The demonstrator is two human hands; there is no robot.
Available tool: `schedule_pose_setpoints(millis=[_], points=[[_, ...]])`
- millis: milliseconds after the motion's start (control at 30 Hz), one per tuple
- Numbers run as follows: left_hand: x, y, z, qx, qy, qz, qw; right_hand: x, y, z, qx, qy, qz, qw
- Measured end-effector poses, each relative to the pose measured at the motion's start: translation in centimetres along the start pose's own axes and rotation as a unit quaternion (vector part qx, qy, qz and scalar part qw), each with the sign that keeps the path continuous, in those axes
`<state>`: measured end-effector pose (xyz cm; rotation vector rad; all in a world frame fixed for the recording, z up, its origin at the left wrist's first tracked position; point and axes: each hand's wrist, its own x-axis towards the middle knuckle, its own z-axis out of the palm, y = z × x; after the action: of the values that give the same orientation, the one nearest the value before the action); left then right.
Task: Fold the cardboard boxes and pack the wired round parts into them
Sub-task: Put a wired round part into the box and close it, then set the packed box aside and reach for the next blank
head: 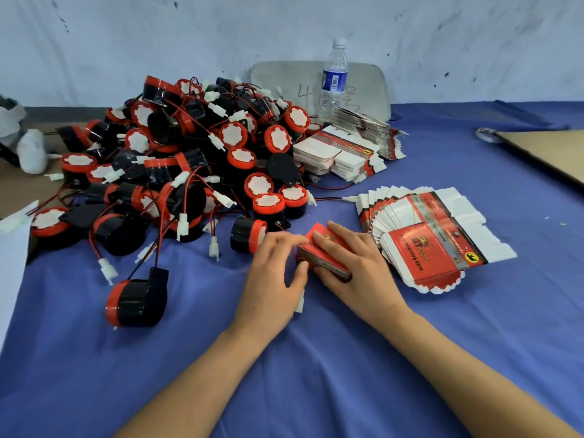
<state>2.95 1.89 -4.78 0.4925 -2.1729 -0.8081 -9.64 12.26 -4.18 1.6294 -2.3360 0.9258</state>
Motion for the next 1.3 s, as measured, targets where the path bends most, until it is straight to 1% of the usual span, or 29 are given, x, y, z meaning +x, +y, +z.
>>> schedule_pose_setpoints(millis=[100,200,233,300,367,400,433,467,533,600,667,767,800,833,900,967,1000,1100,1233,1300], points=[[0.3,0.5,-0.6,0.011,0.073,-0.001,0.997,-0.3,-0.1,0.0,0.069,0.045,0.033,0.996],[0.8,0.1,-1.2,0.095,0.154,-0.019,0.983,-0.8,0.1,-0.4,0.098,0.046,0.079,0.991],[0.9,-0.2,-1.3,0.108,0.16,-0.038,0.98,-1.0,0.1,-0.6,0.099,0.037,0.097,0.99],[1.0,-1.1,-1.5,0.106,0.135,-0.086,0.981,-1.4,-0.2,-1.2,0.096,0.003,0.125,0.988],[1.1,-1.9,-1.6,0.09,0.108,-0.105,0.984,-2.2,-0.6,-1.8,0.121,0.018,0.144,0.982],[1.2,-2.1,-1.6,0.084,0.108,-0.104,0.985,-2.8,-1.1,-2.4,0.179,0.045,0.167,0.969],[1.2,-2.4,-1.6,0.086,0.113,-0.105,0.984,-3.5,-1.7,-3.1,0.275,0.078,0.199,0.937],[1.3,-2.6,-1.7,0.093,0.116,-0.113,0.982,-4.3,-2.3,-3.9,0.396,0.11,0.232,0.882],[1.3,-2.8,-1.6,0.106,0.112,-0.137,0.979,-6.6,-2.6,-5.6,0.608,0.149,0.286,0.725],[1.5,-3.0,-1.5,0.119,0.105,-0.143,0.977,-9.6,-2.2,-7.5,0.745,0.2,0.283,0.571],[1.5,-3.1,-1.4,0.143,0.097,-0.136,0.975,-12.5,-1.4,-9.2,0.817,0.289,0.253,0.43],[1.6,-3.4,-1.3,0.16,0.082,-0.139,0.974,-15.5,-0.2,-11.1,0.862,0.429,0.148,0.226],[1.6,-3.7,-1.5,0.16,0.08,-0.14,0.974,-16.2,0.2,-11.5,0.857,0.466,0.118,0.187],[1.7,-3.8,-1.3,0.147,0.074,-0.138,0.977,-17.1,0.8,-12.0,0.839,0.506,0.105,0.169],[1.8,-3.9,-1.3,0.108,0.068,-0.135,0.983,-18.3,1.8,-12.5,0.801,0.569,0.102,0.154],[1.8,-3.7,-1.2,0.086,0.069,-0.135,0.985,-18.9,2.4,-12.5,0.778,0.602,0.125,0.131],[1.8,-3.6,-1.1,0.082,0.072,-0.134,0.985,-19.2,2.8,-12.4,0.765,0.616,0.142,0.126],[1.7,-3.3,-1.1,0.084,0.081,-0.133,0.984,-19.6,3.2,-11.9,0.742,0.626,0.191,0.145],[1.4,-3.3,-1.1,0.06,0.096,-0.154,0.982,-18.7,2.8,-11.6,0.748,0.614,0.196,0.155],[1.4,-3.0,-1.0,0.049,0.116,-0.168,0.978,-17.8,2.7,-11.9,0.749,0.611,0.192,0.17]])
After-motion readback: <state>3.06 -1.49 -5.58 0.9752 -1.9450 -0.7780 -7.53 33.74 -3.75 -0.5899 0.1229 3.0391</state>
